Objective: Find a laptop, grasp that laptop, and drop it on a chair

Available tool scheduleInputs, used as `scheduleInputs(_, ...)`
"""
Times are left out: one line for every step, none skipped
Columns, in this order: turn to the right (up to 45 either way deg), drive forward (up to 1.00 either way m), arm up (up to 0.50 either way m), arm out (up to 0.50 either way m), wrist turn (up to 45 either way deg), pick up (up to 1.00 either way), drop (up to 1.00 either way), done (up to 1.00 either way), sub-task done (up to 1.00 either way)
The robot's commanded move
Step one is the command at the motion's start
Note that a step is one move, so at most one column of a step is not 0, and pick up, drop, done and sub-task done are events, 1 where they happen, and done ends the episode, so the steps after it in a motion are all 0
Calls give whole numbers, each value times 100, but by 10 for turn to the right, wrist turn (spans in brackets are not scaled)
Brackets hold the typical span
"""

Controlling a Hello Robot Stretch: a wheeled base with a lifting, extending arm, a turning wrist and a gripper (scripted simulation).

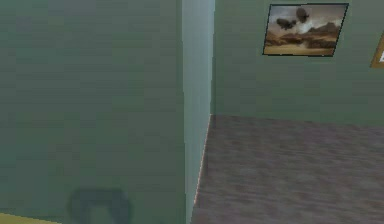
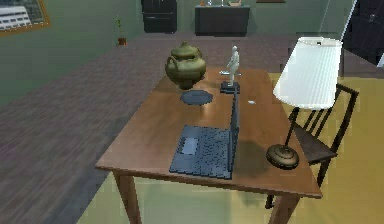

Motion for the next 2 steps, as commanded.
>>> scheduleInputs(0,0,34,0,0,0,0,0,0)
scheduleInputs(0,0,0,32,0,0,0,0,0)
